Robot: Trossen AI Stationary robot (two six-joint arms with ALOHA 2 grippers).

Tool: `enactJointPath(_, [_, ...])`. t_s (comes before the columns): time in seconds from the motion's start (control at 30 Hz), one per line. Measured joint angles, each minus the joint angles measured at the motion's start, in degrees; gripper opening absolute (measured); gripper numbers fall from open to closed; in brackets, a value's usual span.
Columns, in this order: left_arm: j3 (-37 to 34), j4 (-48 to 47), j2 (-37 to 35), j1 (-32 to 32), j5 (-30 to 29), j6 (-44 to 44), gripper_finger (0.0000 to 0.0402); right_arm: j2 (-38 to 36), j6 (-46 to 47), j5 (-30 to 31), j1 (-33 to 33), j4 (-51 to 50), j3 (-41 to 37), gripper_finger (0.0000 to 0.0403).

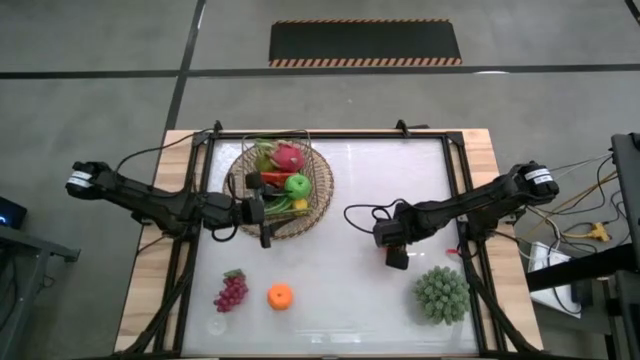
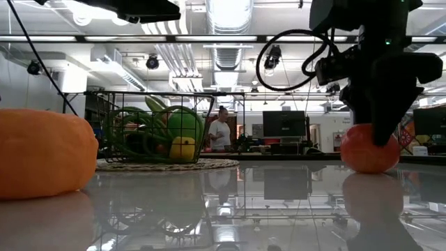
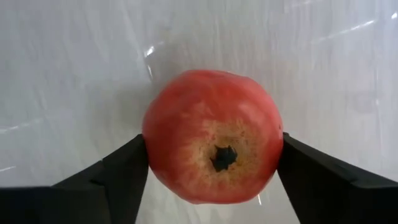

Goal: Build produce basket
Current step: Put the red apple into the wire basket

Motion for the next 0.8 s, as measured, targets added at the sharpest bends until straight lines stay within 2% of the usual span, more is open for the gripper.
enactJointPath(0.17, [-0.1, 0.0, -0.3, 0.0, 0.0, 3.1, 0.0299, 0.0, -0.1, -0.9, 0.0, -1.9, 3.7, 0.0287])
enactJointPath(0.37, [-1.3, 1.6, -2.4, 0.0, 0.0, 5.7, 0.0299, 0.0, -1.7, 0.8, -0.6, -5.3, 15.0, 0.0291])
enactJointPath(0.6, [-6.1, 11.8, -7.8, 0.0, -2.5, 12.9, 0.0299, 2.2, -9.2, 1.3, -3.7, -3.4, 28.7, 0.0292])
enactJointPath(0.73, [-9.7, 17.4, -11.2, 0.1, -6.1, 13.5, 0.0299, 5.8, -15.0, 1.2, -6.0, -3.0, 36.2, 0.0292])
enactJointPath(0.8, [-11.3, 19.1, -12.3, 0.1, -6.1, 14.4, 0.0299, 8.5, -18.0, 1.1, -7.2, -3.0, 40.2, 0.0292])
